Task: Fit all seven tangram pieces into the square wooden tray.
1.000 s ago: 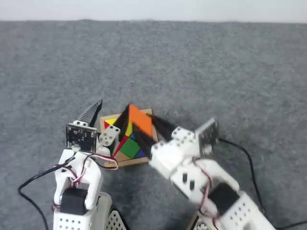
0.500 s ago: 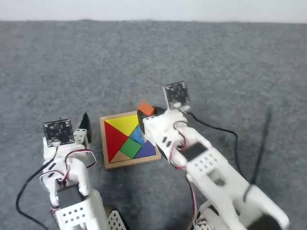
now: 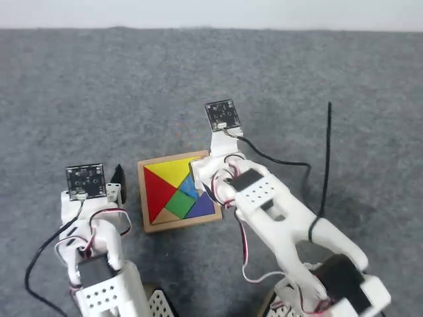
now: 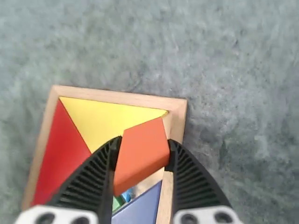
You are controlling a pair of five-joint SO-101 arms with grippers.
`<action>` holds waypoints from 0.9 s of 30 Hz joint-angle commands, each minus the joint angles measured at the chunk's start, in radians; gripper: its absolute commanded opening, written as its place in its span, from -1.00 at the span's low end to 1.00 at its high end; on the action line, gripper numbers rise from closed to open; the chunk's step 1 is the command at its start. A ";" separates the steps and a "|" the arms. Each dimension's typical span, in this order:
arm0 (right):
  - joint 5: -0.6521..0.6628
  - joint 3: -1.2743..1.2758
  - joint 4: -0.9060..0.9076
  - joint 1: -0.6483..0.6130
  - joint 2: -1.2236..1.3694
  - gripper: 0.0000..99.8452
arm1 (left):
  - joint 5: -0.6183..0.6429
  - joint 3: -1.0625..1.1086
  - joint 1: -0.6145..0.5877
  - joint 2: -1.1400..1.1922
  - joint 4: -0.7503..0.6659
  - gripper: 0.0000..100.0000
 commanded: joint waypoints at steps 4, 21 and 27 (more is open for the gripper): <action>-0.006 -0.107 0.015 0.012 0.074 -0.99 | -0.005 -0.010 -0.008 -0.023 0.006 -0.50; 0.127 -0.140 0.085 -0.002 0.108 -0.99 | -0.009 -0.010 -0.006 -0.023 0.025 -0.50; 0.149 -0.138 0.101 -0.027 0.108 -0.99 | -0.006 -0.010 -0.008 -0.023 0.021 -0.50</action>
